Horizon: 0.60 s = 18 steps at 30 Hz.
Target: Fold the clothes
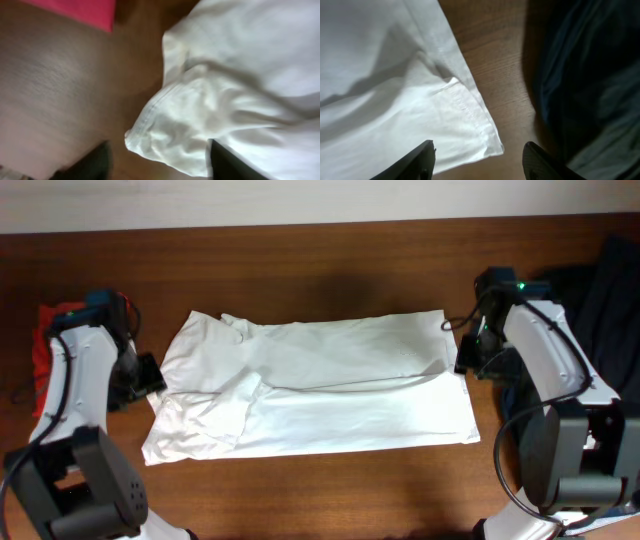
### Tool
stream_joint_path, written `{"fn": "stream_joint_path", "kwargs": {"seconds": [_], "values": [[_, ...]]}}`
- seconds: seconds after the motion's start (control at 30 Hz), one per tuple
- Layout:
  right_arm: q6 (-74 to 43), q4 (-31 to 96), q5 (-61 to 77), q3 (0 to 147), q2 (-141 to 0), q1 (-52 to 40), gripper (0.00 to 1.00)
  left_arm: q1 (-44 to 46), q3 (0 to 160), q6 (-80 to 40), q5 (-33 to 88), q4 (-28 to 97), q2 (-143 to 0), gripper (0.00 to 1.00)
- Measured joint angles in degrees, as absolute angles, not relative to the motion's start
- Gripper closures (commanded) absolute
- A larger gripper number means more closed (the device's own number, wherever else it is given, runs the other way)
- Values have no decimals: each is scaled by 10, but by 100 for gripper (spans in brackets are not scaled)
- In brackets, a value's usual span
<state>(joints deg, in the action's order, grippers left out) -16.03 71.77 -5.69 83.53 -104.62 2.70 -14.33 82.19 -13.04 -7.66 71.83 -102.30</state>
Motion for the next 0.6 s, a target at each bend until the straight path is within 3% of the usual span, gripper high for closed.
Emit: {"fn": "stream_joint_path", "kwargs": {"seconds": [0.13,0.23,0.4,0.6], "values": [[-147,726,-42,862,-1045,27,37,-124,876,-55,68,578,-1010,32],[-143,724,-24,863,-1045,27,37,-27,881,-1,123,451,-1026,32],[-140,730,-20,864,-1045,27,37,-3,882,-3,116,352,-1159,32],[-137,731,-20,864,-1045,27,37,-56,882,-15,79,253,-1176,32]]}}
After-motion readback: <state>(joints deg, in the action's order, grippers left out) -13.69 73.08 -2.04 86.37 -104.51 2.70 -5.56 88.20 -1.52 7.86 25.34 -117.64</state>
